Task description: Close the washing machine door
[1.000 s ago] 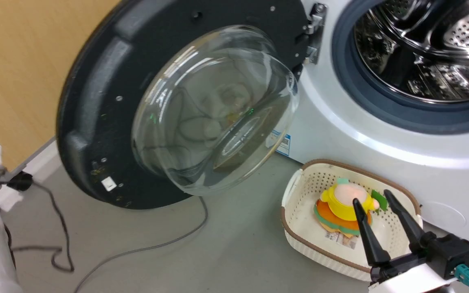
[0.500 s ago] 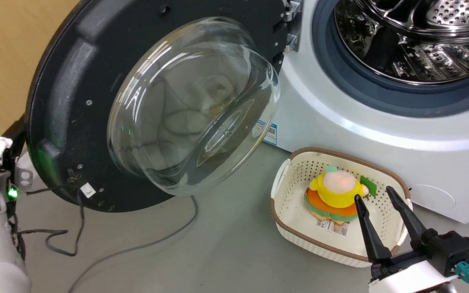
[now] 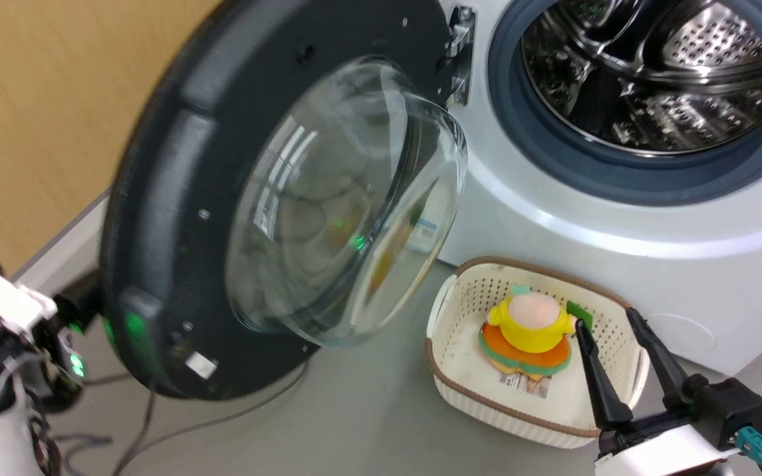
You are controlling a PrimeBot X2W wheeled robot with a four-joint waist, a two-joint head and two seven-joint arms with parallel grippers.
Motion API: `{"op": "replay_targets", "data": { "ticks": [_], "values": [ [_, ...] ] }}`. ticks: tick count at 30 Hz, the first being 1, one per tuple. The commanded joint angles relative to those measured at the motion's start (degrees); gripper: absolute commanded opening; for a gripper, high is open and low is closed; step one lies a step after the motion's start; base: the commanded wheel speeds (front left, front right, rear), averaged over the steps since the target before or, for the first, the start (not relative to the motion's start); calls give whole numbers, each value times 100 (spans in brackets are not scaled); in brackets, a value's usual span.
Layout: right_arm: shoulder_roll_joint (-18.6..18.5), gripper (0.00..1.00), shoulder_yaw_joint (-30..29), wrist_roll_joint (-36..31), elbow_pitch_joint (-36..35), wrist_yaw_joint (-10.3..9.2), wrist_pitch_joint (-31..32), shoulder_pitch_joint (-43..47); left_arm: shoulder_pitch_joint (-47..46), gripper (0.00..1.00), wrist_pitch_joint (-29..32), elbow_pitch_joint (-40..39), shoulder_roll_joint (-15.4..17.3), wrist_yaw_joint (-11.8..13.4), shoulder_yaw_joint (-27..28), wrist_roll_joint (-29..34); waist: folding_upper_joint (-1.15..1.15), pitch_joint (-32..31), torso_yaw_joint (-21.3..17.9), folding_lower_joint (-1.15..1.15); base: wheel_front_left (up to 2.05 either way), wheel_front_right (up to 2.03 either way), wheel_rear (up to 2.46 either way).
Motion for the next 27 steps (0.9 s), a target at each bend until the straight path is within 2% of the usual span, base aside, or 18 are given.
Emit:
{"op": "replay_targets", "data": {
  "ticks": [1,7,14,21,27],
  "values": [
    [34,100,-43,-48,25,5,-39,14,184,0,116,-130,-101,3,-41,-68,0,-76,-40,0,0,0,0],
    [130,100,-172,-86,85,5,-61,101,850,0,722,-1040,-454,278,-182,-350,0,-263,-190,0,0,0,0],
    [194,100,-274,-132,109,5,-70,180,1452,0,1018,-1936,-783,495,-640,-489,0,-341,-486,0,0,0,0],
    [229,100,-283,-151,124,5,-73,179,1967,0,918,-2478,-894,669,-1335,-925,0,-328,-989,0,0,0,0],
    [217,100,-270,-157,123,5,-74,151,2294,0,351,-2713,-900,754,-2160,-1583,0,-286,-1574,0,0,0,0]
  ]
}}
